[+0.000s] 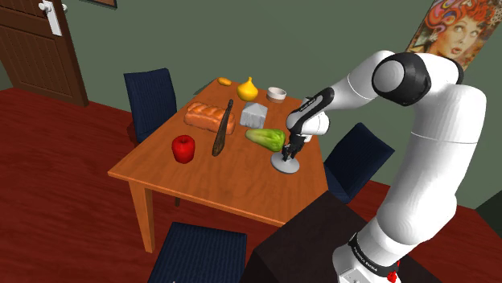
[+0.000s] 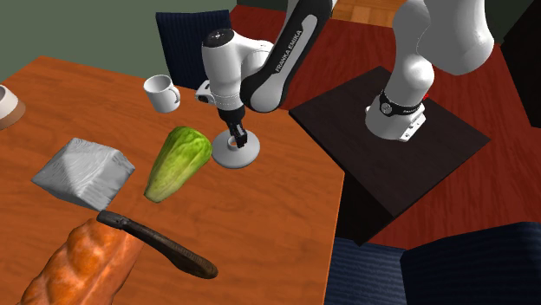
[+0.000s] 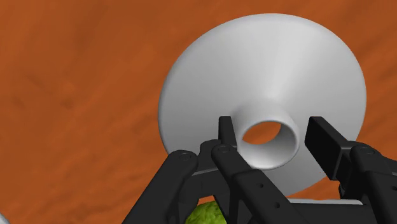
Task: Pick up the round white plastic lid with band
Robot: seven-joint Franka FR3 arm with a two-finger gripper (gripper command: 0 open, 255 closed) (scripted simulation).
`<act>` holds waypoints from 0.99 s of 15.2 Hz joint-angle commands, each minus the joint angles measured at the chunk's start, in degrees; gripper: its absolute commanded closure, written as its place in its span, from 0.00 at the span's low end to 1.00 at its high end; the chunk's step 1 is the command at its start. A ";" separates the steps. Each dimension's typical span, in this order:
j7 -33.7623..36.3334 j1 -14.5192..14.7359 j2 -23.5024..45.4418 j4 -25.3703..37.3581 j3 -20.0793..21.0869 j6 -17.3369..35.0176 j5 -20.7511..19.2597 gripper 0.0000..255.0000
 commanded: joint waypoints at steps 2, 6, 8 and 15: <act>0.13 0.09 -0.69 -0.26 -0.19 -0.43 -0.26 1.00; 0.99 0.60 -3.50 -0.39 -0.91 -3.04 -1.46 1.00; 1.41 0.81 -4.86 -0.38 -1.21 -4.38 -2.06 1.00; 2.80 1.36 -9.39 0.07 -2.02 -9.21 -4.03 1.00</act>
